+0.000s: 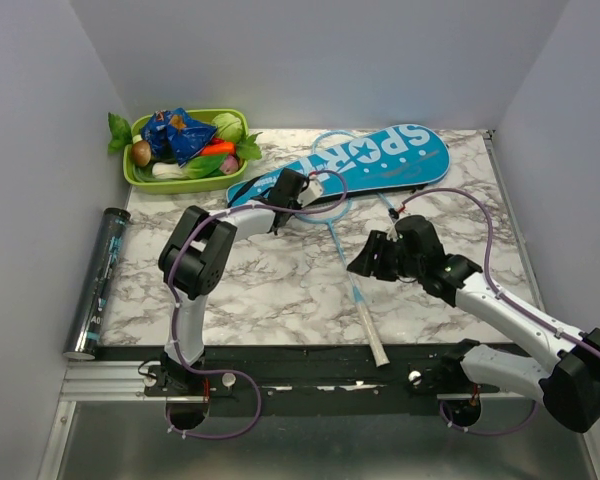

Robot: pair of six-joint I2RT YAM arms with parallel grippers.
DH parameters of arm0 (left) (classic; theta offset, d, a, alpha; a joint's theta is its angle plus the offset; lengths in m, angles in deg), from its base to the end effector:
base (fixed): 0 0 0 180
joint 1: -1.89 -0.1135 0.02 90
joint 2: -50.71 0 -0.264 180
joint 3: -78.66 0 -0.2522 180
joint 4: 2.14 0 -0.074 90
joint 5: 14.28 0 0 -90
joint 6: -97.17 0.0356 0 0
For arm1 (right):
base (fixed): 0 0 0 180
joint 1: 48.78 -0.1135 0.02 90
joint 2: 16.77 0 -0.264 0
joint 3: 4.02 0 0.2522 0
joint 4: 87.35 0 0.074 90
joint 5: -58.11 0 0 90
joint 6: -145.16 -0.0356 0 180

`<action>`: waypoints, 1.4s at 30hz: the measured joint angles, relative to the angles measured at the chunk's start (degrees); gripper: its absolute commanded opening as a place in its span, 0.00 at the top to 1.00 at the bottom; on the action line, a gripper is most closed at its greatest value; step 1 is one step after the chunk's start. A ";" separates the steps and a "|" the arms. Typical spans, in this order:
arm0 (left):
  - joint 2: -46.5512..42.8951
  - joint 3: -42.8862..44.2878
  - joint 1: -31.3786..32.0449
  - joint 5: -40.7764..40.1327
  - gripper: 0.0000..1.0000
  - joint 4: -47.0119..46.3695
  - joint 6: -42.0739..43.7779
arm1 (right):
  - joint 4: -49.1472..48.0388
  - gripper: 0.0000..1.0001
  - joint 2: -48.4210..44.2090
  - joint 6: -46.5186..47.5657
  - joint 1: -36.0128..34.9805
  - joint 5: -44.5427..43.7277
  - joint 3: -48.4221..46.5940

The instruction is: Pack up the badminton gear

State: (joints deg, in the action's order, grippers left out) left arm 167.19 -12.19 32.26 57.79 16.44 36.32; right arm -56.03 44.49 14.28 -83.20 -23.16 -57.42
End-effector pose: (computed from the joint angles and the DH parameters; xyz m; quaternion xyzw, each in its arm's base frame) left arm 0.3824 -0.2114 0.1565 0.4037 0.8238 0.1405 0.3723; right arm 0.1846 0.1331 0.2415 0.0181 0.9010 0.3158 0.2968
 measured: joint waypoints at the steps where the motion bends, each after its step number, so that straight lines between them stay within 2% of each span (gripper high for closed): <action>1: 0.17 0.04 -0.04 -0.07 1.00 0.20 -0.04 | -0.02 0.42 0.02 0.00 0.00 0.04 0.00; 13: -1.25 2.99 0.15 -0.26 1.00 5.64 -2.47 | -0.31 0.43 -2.34 0.02 0.00 0.11 0.00; 18: -6.51 4.85 1.01 -0.22 1.00 11.72 -6.23 | 0.85 0.44 -6.49 0.39 0.00 -0.98 0.00; 26: -20.61 4.33 2.08 3.65 1.00 20.92 -16.81 | 6.01 0.45 -12.35 1.05 0.00 -5.90 0.00; 32: -35.95 -4.20 6.19 5.57 1.00 24.70 -26.18 | 7.91 0.49 -12.98 1.31 0.02 -7.89 -0.24; 34: -41.62 -8.94 8.44 7.28 1.00 24.92 -30.42 | 7.91 0.47 -12.68 1.29 0.02 -7.89 -0.33; 35: -43.67 -10.86 9.31 8.04 1.00 25.11 -31.85 | 7.82 0.40 -12.61 1.25 0.02 -7.76 -0.33; 36: -45.77 -12.83 10.27 8.61 1.00 24.90 -33.75 | 7.69 0.38 -12.66 1.09 0.04 -7.61 -0.33; 42: -53.90 -24.44 17.64 9.57 1.00 23.63 -44.68 | 2.93 0.36 -15.04 -2.27 0.02 -5.42 0.68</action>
State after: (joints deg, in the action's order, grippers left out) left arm 113.29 -36.62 49.89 67.36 40.07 -8.36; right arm -53.10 29.45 12.00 -83.18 -28.58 -56.74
